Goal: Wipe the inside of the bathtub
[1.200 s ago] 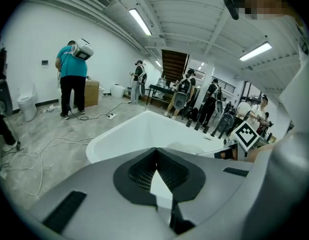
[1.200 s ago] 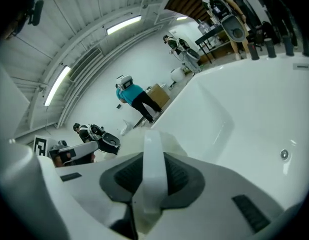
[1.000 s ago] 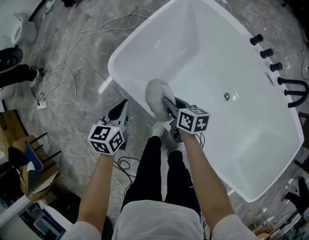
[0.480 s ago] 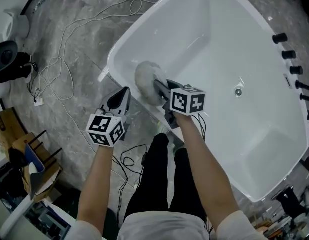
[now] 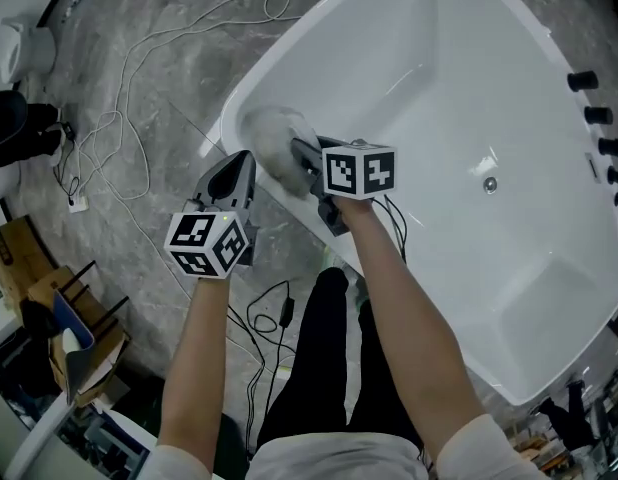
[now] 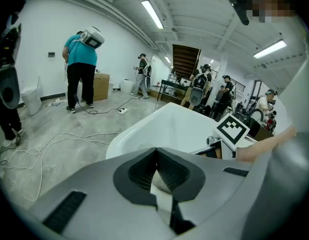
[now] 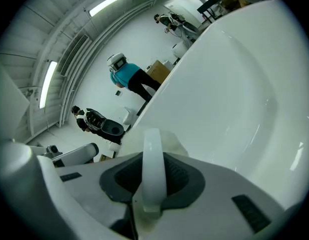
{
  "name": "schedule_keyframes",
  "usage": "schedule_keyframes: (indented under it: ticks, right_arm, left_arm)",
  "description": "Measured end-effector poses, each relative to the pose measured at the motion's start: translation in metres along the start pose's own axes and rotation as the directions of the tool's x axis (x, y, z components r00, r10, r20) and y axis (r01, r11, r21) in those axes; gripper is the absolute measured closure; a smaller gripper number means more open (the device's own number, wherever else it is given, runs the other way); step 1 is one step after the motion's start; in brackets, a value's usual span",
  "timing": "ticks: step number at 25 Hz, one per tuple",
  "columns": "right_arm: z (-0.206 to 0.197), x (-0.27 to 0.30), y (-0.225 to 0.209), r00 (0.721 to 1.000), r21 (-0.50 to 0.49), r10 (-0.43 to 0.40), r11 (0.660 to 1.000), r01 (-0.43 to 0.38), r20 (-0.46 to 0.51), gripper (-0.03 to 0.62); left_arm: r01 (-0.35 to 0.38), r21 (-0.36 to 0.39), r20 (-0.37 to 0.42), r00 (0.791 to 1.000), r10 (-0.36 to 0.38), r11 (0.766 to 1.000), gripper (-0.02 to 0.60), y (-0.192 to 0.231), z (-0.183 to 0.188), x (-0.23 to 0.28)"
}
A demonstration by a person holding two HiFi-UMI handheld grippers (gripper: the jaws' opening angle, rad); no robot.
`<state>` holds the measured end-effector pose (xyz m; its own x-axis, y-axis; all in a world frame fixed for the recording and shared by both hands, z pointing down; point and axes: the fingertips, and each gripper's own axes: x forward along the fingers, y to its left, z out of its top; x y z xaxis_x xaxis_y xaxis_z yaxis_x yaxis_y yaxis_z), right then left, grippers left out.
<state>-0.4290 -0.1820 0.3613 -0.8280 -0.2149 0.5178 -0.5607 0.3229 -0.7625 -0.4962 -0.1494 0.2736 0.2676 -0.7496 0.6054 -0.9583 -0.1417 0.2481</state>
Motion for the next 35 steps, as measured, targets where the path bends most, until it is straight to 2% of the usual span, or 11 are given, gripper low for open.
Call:
schedule_keyframes:
  ticks: [12,20,28,35]
  right_arm:
    - [-0.021,0.021,-0.028,0.994,0.101,-0.078,0.991,0.085,-0.071,0.500]
    - [-0.053,-0.020,-0.057,0.981,0.143,-0.149,0.975,0.167,-0.127,0.500]
    - [-0.090,-0.073,-0.086,0.969,0.233,-0.210,0.943,0.236,-0.132,0.500]
    - [-0.116,-0.114,-0.102,0.961,0.279,-0.246,0.921,0.273,-0.126,0.500]
  left_arm:
    - [0.033,0.029,-0.035,0.999,-0.032,0.999,0.569,0.002,-0.007,0.008]
    - [0.143,0.105,-0.091,0.987,-0.134,0.984,0.569,-0.043,-0.014,0.023]
    - [0.254,0.160,-0.163,0.960,-0.229,0.954,0.569,-0.101,-0.028,0.034]
    - [0.363,0.213,-0.241,0.919,-0.311,0.907,0.569,-0.155,-0.048,0.039]
